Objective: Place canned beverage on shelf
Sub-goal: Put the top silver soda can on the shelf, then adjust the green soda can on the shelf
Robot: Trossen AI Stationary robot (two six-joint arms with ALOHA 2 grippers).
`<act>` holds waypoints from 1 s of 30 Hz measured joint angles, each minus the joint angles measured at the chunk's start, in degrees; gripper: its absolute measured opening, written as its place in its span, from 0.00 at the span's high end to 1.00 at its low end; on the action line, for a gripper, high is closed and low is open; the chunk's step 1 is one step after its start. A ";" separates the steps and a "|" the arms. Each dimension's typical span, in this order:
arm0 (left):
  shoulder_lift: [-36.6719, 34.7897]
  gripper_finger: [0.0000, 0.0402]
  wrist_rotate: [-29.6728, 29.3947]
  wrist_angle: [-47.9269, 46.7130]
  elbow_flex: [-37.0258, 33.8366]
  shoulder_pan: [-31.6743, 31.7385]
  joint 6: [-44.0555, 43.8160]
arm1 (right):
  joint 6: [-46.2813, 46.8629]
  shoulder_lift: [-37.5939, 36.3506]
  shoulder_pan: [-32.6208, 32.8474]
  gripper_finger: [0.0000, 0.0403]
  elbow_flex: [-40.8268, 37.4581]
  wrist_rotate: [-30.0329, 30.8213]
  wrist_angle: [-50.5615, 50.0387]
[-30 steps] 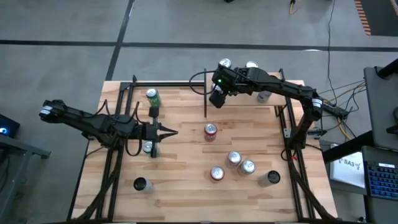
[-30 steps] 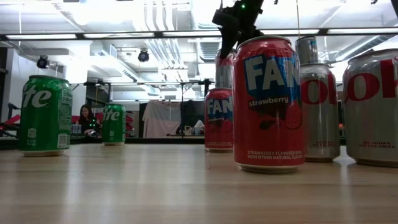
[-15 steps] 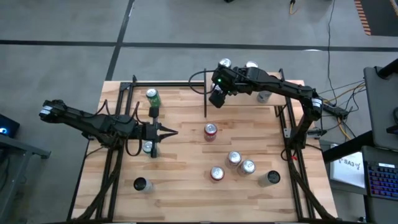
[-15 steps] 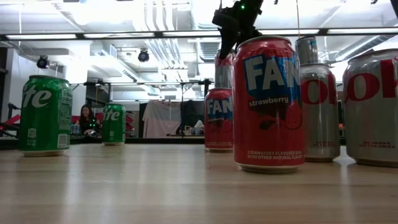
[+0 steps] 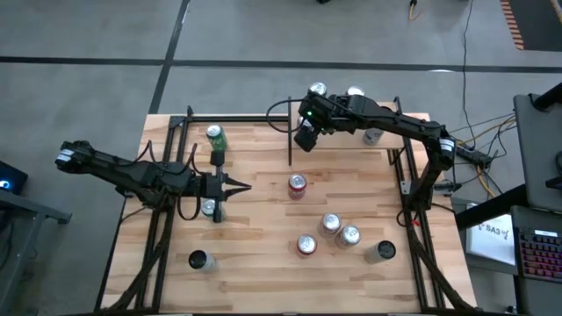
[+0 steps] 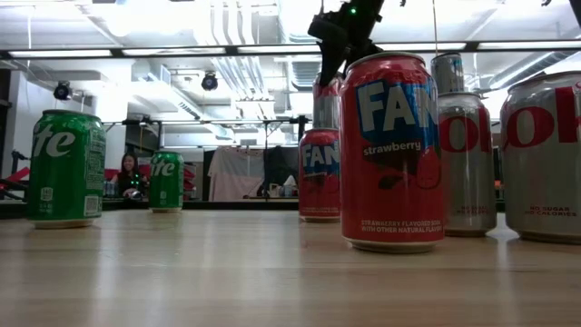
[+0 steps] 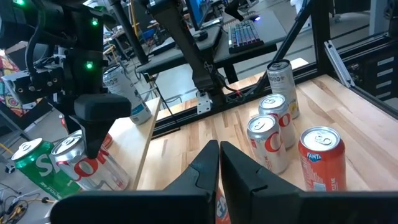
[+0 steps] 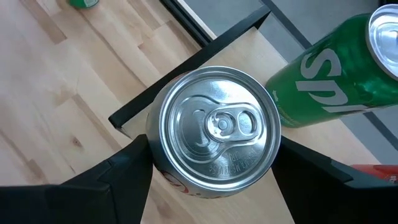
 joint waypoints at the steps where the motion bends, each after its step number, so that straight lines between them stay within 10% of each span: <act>1: -0.01 1.00 0.00 -0.01 0.00 0.00 0.00 | 0.00 0.00 0.00 0.30 0.00 -0.02 -0.15; 30: -0.02 1.00 0.02 -0.02 0.00 0.00 -0.22 | 2.88 -0.77 0.00 0.07 0.59 -1.33 -2.54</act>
